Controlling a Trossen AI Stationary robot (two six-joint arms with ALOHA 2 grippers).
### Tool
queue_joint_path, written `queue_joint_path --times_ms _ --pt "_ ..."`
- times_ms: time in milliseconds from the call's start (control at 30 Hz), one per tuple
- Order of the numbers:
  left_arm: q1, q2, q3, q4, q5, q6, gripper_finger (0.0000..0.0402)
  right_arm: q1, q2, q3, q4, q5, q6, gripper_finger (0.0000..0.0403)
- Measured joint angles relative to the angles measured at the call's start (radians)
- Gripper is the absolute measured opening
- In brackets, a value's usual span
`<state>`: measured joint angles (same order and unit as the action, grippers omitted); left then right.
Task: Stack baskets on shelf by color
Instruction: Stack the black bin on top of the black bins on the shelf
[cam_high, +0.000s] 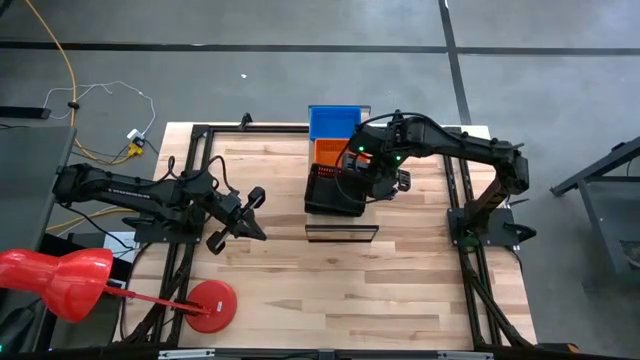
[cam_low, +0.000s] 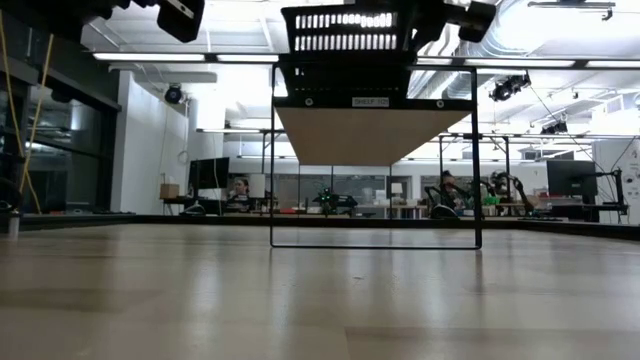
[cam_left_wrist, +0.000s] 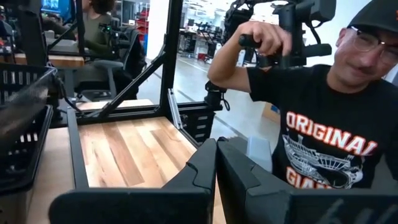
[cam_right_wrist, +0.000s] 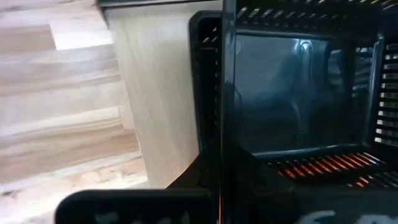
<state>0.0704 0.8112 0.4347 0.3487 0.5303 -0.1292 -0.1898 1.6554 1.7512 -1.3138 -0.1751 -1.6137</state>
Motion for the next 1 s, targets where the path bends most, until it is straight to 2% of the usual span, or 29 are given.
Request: queue_joint_path --times_ms 633,1000 --pt "0.000 0.000 0.000 0.001 0.000 -0.025 0.0000 0.000 0.000 0.000 0.062 0.000 0.090 0.0000" --pt "0.000 0.000 0.000 0.000 0.001 -0.025 0.0000 0.000 0.000 0.000 0.008 -0.059 0.064 0.0000"
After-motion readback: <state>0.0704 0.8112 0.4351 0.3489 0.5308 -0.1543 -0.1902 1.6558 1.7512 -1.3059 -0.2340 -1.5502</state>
